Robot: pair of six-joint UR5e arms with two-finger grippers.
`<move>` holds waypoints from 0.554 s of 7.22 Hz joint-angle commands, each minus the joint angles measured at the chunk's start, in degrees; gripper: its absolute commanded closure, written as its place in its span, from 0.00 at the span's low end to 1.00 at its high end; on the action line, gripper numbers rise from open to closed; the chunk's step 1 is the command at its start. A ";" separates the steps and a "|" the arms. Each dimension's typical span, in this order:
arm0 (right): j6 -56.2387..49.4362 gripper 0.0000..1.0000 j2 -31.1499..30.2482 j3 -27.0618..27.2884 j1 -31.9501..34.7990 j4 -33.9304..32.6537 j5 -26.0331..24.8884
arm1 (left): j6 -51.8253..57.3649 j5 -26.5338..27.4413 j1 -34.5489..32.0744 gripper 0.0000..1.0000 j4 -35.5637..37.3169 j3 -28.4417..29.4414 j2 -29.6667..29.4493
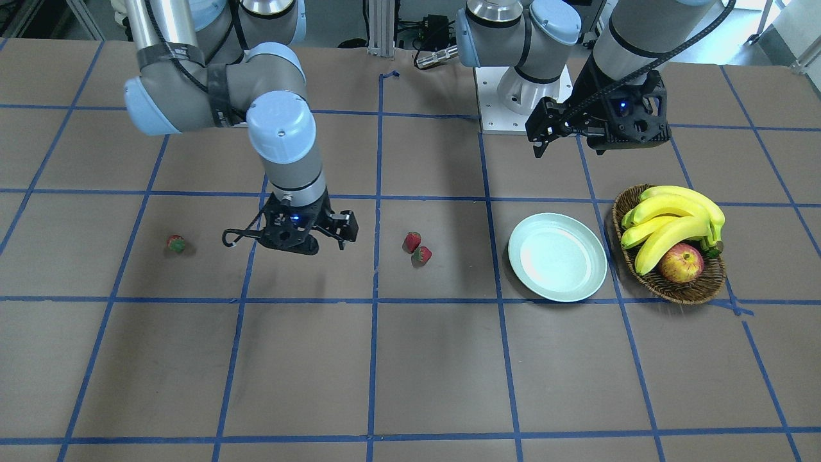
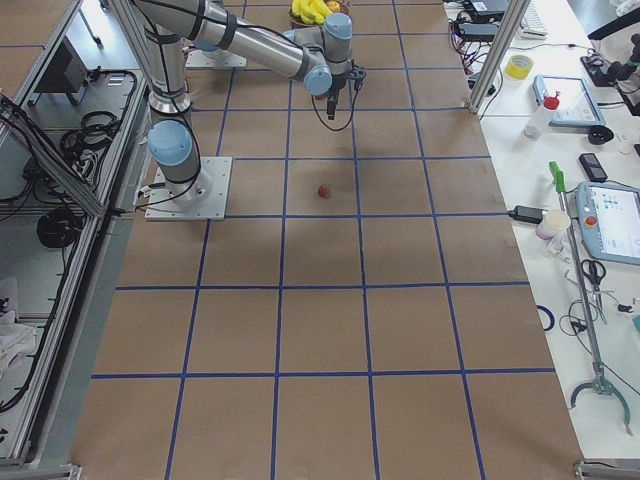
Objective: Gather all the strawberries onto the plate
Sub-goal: 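Move the right gripper to the farthest strawberry and grasp it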
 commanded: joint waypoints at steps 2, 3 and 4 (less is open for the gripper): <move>-13.10 0.00 -2.91 4.14 -11.56 2.10 -8.78 | 0.01 0.09 -0.09 0.00 -0.08 -0.23 0.18; -17.14 0.00 -3.26 5.19 -14.02 2.20 -10.39 | 0.01 0.09 -0.09 0.00 -0.08 -0.24 0.10; -20.22 0.00 -4.48 6.59 -16.83 2.20 -11.45 | 0.01 0.00 -0.09 0.00 -0.08 -0.24 0.09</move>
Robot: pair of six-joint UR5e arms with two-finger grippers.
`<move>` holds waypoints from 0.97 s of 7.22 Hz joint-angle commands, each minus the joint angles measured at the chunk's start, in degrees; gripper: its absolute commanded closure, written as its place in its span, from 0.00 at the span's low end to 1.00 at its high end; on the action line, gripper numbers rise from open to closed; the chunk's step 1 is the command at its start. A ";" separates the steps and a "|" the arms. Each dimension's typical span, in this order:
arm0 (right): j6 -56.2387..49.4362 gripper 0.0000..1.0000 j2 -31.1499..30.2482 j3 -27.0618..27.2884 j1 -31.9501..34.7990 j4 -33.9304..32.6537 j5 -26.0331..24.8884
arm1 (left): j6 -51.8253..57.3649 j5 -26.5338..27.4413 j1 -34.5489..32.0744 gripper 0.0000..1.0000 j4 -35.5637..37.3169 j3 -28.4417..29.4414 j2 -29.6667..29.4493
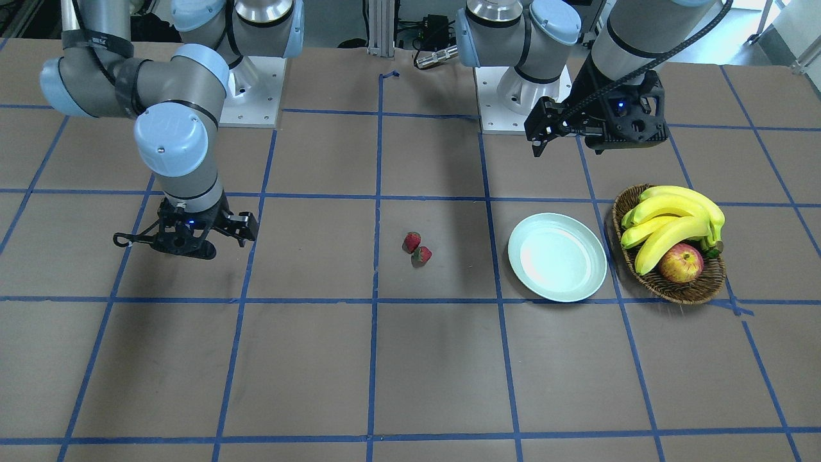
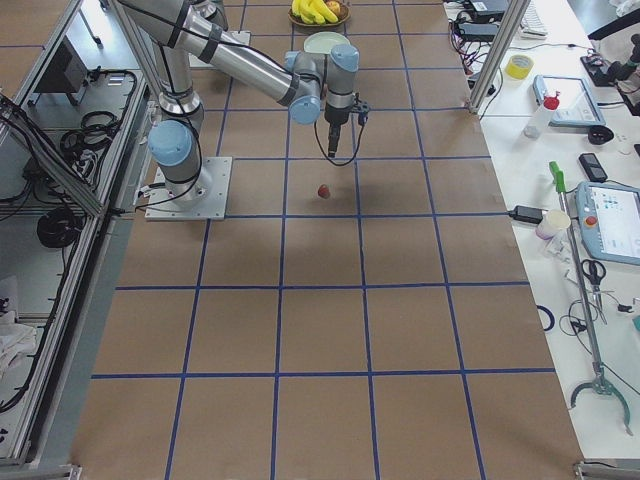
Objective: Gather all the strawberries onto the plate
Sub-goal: 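Move the right gripper to the farthest strawberry and grasp it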
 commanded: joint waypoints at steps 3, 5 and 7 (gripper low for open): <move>-15.17 0.04 -1.59 5.03 -11.78 0.06 -0.90 | 0.00 -0.15 -0.09 0.00 0.08 -0.02 -0.12; -17.13 0.05 0.16 5.92 -12.15 -0.81 -0.81 | 0.09 -0.06 -0.09 0.00 0.00 -0.10 -0.20; -17.13 0.11 2.70 6.19 -12.15 -2.48 2.94 | 0.09 -0.06 -0.09 0.00 0.00 -0.10 -0.20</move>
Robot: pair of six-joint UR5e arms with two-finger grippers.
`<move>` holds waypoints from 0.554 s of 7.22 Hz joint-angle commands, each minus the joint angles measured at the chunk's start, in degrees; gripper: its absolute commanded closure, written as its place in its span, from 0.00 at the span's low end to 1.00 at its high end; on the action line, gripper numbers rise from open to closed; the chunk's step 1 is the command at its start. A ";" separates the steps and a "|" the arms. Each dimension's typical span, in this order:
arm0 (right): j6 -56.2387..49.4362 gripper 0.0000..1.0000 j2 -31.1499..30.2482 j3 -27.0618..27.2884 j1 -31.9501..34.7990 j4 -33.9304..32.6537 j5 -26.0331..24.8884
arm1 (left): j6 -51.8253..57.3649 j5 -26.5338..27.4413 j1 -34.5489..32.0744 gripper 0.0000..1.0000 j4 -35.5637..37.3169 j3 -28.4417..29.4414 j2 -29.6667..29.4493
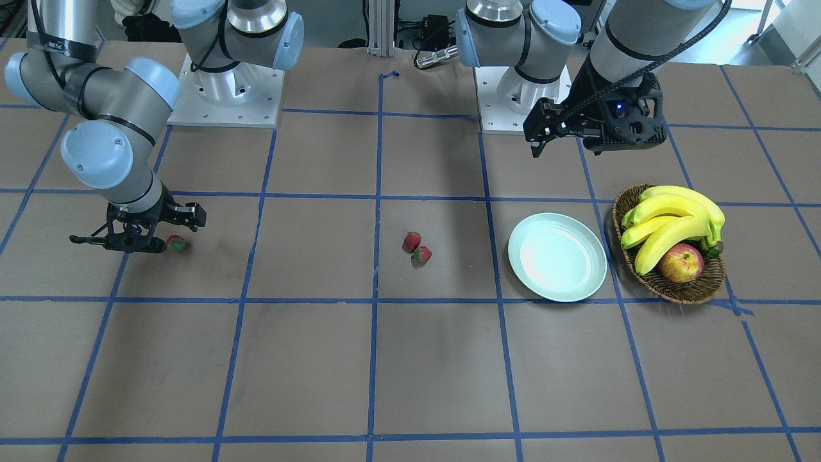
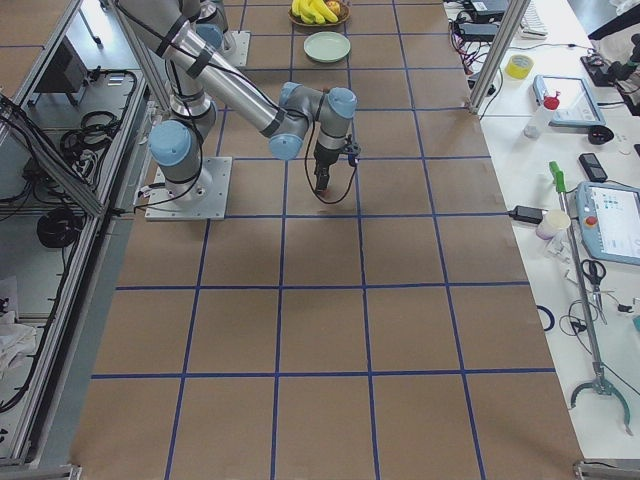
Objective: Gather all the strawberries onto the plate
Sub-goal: 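Move the right gripper to the farthest strawberry and grasp it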
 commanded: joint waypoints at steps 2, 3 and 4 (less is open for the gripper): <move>-0.22 0.11 4.13 0.01 0.04 -5.40 3.36 | 0.05 0.00 0.00 0.00 0.00 0.07 0.07; -0.22 0.11 4.22 -0.26 0.04 -5.50 3.36 | -0.03 -0.08 0.00 0.00 0.00 0.07 0.07; -0.22 0.21 4.23 -0.17 0.04 -5.67 3.28 | -0.03 -0.08 0.00 0.00 0.00 0.07 0.07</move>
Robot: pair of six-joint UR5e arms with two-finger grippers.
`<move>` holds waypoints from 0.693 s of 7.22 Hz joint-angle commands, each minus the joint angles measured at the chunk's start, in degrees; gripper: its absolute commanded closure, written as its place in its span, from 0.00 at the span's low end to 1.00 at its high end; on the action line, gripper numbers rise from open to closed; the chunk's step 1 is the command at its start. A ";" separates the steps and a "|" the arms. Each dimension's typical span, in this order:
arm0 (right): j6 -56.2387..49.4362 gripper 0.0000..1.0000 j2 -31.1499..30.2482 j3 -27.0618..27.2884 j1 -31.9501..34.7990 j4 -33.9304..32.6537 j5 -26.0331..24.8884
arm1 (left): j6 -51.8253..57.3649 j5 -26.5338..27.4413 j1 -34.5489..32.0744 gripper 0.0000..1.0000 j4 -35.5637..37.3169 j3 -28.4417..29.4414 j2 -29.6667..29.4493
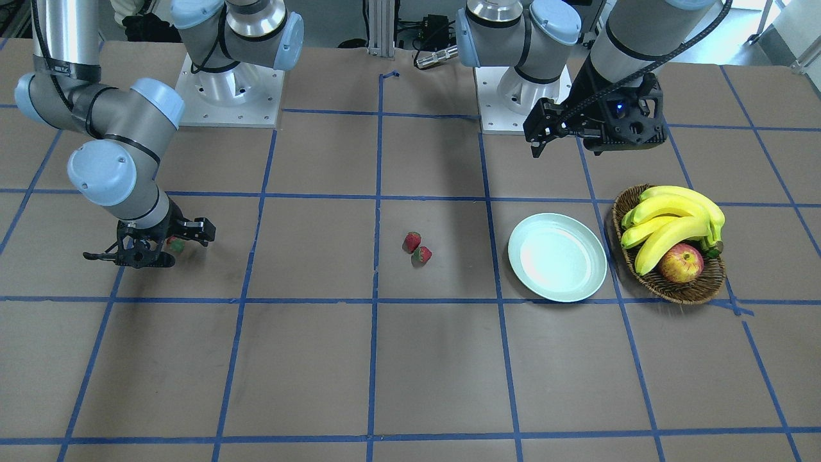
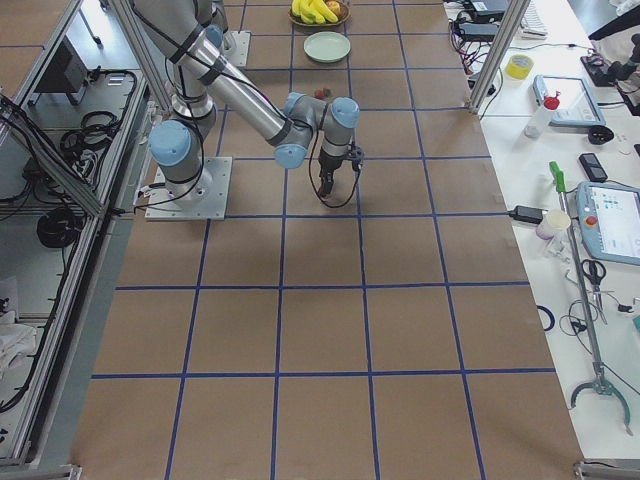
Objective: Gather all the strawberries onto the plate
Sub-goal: 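Carry the strawberry to the other two and release it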
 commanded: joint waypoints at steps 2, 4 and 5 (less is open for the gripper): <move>-1.57 0.72 0.14 -0.13 -0.08 -0.45 -0.60 | 0.07 -0.02 0.00 0.00 0.00 0.01 -0.07; -2.03 1.00 -0.13 -0.30 -0.09 -0.36 -0.69 | 0.07 -0.02 0.00 0.00 0.00 -0.08 -0.07; -2.11 1.00 -0.39 -0.48 -0.09 -0.36 -0.78 | 0.07 -0.02 0.00 0.00 0.09 0.01 -0.07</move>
